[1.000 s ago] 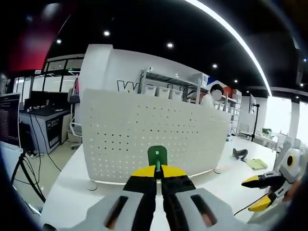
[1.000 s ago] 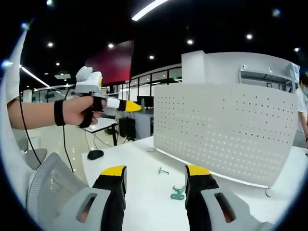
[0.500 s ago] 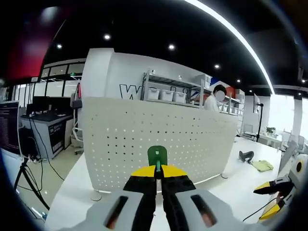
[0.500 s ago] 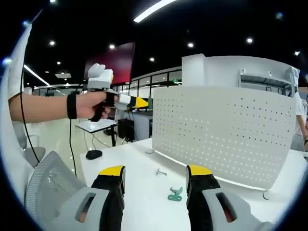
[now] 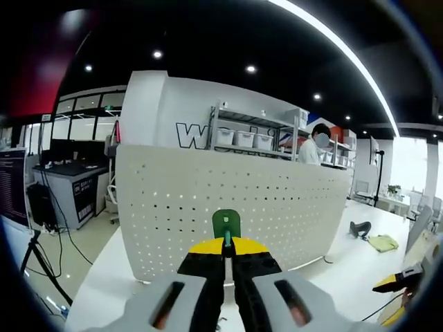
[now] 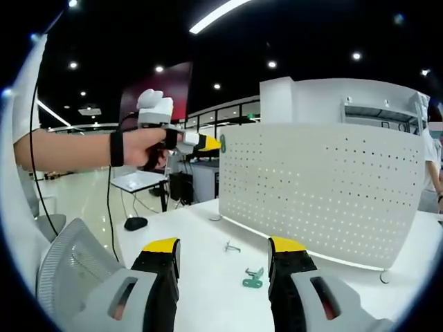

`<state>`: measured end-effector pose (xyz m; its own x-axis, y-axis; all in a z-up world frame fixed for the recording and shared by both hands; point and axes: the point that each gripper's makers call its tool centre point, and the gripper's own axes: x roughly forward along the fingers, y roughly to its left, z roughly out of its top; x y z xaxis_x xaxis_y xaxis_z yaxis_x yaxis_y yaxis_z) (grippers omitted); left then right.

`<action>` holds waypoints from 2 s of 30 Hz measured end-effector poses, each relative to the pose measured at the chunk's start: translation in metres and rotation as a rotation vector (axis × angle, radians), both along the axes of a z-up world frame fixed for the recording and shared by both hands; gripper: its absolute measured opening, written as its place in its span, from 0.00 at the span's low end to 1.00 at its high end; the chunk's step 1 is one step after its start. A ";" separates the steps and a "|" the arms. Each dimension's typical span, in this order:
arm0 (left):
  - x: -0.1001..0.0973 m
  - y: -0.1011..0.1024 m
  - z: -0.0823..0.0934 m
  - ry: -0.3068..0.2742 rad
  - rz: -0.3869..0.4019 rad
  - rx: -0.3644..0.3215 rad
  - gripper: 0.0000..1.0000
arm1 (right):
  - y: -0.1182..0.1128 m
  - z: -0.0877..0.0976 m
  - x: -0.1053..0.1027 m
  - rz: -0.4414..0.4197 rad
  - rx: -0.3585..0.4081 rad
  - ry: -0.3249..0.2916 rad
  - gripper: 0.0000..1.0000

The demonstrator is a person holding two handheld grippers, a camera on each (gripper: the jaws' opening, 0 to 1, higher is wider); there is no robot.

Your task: Insert the hook assembly into the mounting plate slot until the hook locks in place.

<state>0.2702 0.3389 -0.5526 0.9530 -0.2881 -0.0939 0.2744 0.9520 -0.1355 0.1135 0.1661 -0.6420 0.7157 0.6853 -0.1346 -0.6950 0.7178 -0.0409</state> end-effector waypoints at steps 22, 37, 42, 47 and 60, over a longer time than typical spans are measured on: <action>0.027 -0.007 0.010 -0.027 -0.002 0.023 0.02 | -0.004 -0.006 0.004 0.005 -0.003 0.016 0.51; 0.050 -0.007 0.020 -0.033 0.027 0.024 0.02 | -0.001 -0.010 0.002 0.007 0.003 0.032 0.49; 0.059 -0.011 0.025 -0.037 0.028 0.030 0.02 | -0.005 -0.010 0.003 -0.003 0.000 0.036 0.49; 0.068 -0.014 0.026 -0.032 0.029 0.029 0.02 | -0.008 -0.011 0.005 -0.013 0.002 0.038 0.49; 0.087 -0.009 0.023 -0.025 0.045 0.059 0.02 | -0.010 -0.018 0.007 -0.032 0.010 0.057 0.50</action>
<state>0.3569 0.3299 -0.5294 0.9672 -0.2394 -0.0853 0.2336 0.9697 -0.0720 0.1209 0.1564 -0.6599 0.7288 0.6636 -0.1688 -0.6726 0.7400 0.0050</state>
